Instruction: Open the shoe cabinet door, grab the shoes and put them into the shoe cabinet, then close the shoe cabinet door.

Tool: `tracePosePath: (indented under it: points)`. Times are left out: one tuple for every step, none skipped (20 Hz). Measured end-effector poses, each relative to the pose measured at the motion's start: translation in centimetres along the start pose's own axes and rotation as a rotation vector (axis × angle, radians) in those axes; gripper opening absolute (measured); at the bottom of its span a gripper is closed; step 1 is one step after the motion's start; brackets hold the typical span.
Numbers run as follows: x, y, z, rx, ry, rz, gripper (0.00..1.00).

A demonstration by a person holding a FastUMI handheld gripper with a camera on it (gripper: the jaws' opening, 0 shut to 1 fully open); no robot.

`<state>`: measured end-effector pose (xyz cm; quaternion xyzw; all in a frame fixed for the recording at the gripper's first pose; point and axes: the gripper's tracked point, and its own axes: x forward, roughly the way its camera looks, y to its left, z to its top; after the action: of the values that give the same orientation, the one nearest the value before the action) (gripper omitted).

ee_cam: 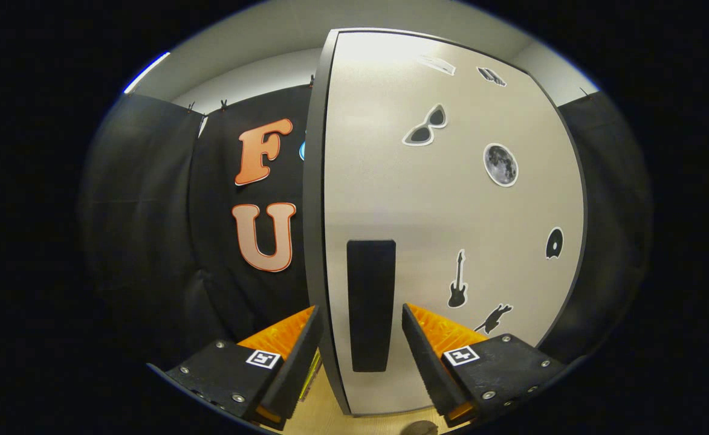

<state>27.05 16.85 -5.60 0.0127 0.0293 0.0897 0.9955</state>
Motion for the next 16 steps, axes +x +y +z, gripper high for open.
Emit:
tracePosePath:
  points:
    - [0.3,-0.1,0.0,0.002,-0.001,-0.006,0.78]
    - [0.4,-0.3,0.0,-0.002,-0.002,-0.015,0.72]
    - [0.5,-0.7,-0.2,-0.008,0.003,-0.028,0.66]
    - [0.4,-1.0,-0.5,-0.009,0.015,-0.043,0.56]
    - [0.3,-0.8,-0.5,0.007,0.018,-0.028,0.49]
    - [0.3,-0.7,-0.5,0.018,0.019,-0.027,0.38]
    - [0.3,-0.7,-0.6,0.016,0.020,-0.025,0.37]
    - [0.2,-0.8,-0.5,0.007,0.019,-0.023,0.36]
    - [0.1,-0.8,-0.6,0.002,0.022,-0.021,0.36]
    - [0.0,-0.8,-0.6,0.007,0.022,-0.020,0.34]
    - [-0.3,-0.9,-0.5,0.015,0.028,-0.021,0.33]
    - [-0.7,-0.9,-0.5,0.017,0.030,-0.025,0.33]
    - [-1.1,-1.0,-0.5,0.018,0.035,-0.029,0.33]
    - [-1.7,-1.1,-0.5,0.016,0.037,-0.033,0.31]
    - [-2.4,-1.3,-0.5,0.022,0.038,-0.040,0.31]
    - [-3.1,-1.5,-0.6,0.027,0.038,-0.046,0.31]
